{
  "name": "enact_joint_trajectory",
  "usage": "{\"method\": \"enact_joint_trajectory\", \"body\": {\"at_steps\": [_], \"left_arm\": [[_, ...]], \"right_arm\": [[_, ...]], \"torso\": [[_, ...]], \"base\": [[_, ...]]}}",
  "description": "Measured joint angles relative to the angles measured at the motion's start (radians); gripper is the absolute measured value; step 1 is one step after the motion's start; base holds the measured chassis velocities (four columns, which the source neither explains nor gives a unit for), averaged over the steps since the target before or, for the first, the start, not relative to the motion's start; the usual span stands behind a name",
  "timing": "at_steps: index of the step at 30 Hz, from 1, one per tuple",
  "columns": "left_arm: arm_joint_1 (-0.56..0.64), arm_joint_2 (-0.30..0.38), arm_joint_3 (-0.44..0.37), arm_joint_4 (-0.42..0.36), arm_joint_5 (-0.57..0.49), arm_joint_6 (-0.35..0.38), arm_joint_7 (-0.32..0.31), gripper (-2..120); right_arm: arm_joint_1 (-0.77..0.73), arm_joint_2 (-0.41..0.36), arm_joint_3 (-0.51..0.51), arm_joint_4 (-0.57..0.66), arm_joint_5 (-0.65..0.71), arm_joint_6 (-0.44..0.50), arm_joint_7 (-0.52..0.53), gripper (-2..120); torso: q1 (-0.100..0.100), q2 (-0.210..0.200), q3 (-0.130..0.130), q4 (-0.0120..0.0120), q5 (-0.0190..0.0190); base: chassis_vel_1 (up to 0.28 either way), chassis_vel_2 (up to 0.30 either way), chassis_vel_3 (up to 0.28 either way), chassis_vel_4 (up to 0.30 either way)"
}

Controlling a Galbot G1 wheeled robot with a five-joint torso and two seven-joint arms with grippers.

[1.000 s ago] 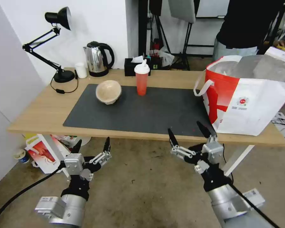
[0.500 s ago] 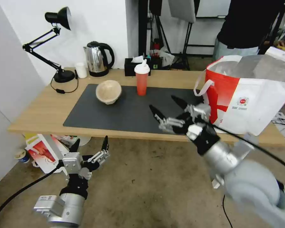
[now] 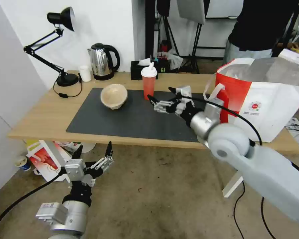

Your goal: Pick up the trash from the table and place it into the takeout bag.

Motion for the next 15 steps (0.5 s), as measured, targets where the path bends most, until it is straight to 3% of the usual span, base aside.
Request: {"method": "enact_joint_trajectory", "body": {"at_steps": [15], "left_arm": [[-0.011,-0.011,0.008,0.009,-0.003,-0.002,0.000,100]], "right_arm": [[0.144,0.040,-0.054,-0.141,0.048,-0.086,0.016,100]], "torso": [[0.000,0.000,0.000,-0.0001,0.0001]], "base": [[0.000,0.000,0.000,0.000]]}}
